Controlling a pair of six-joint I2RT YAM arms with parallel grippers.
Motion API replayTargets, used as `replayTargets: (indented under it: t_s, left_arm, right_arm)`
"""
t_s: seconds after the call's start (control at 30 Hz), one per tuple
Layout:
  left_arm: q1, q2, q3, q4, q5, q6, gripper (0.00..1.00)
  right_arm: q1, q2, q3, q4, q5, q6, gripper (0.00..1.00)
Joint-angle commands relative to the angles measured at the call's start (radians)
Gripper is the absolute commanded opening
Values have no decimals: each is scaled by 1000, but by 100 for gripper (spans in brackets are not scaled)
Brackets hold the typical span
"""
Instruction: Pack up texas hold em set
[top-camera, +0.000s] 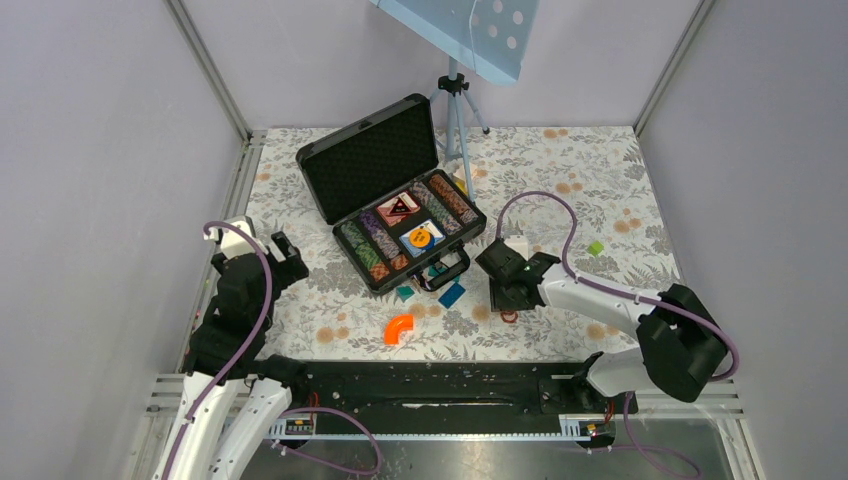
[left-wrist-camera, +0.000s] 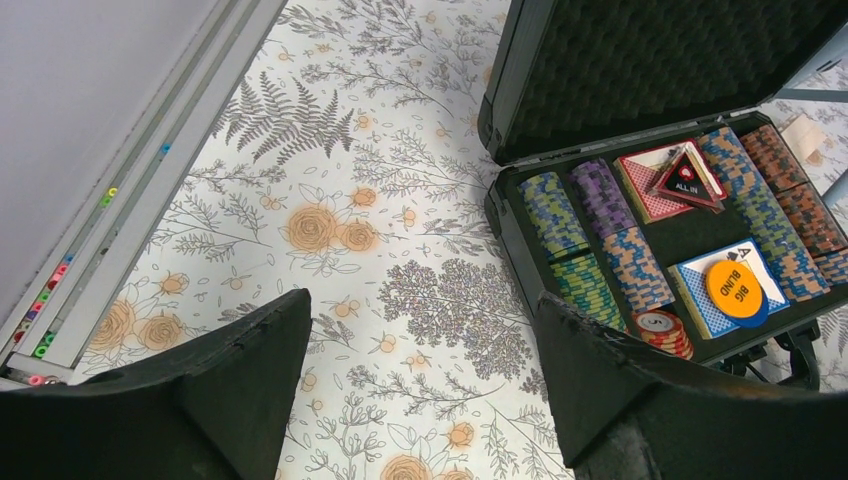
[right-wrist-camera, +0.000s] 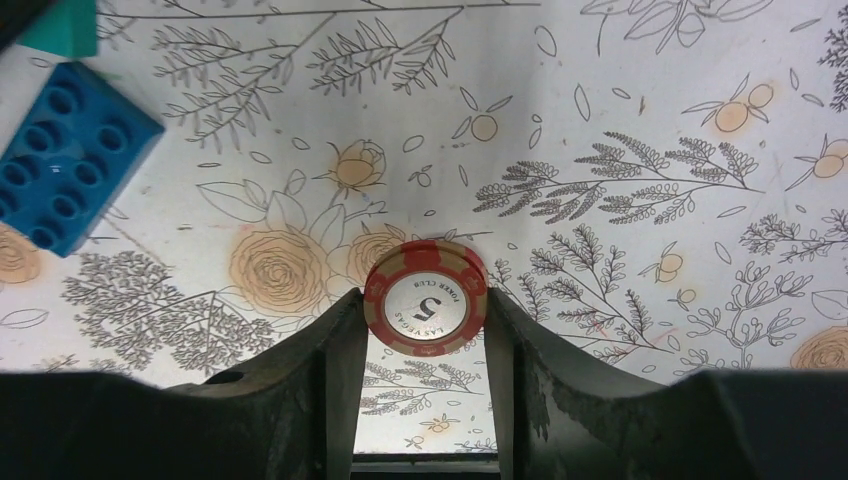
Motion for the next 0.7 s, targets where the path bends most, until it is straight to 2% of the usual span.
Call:
replayTargets:
  t_s: [0.0, 0.2, 0.37, 0.5, 0.67]
  left_arm:
    - [-3, 8, 37, 14, 39, 1, 81]
    - [-3, 51, 63, 11, 134, -57, 81]
    - [0, 153, 97, 36, 287, -118, 82]
    - [5, 231, 72, 107, 485, -187, 81]
    - [12, 297, -13, 283, 753, -306, 81]
  right_arm:
    - [-5, -49, 44, -32, 22, -33, 0]
    - [-6, -96, 63, -69, -3, -73, 0]
    - [-3, -128, 110, -143, -36, -116, 0]
    - [11, -160, 153, -185, -65, -131, 0]
    - [61, -160, 252, -278, -62, -169, 0]
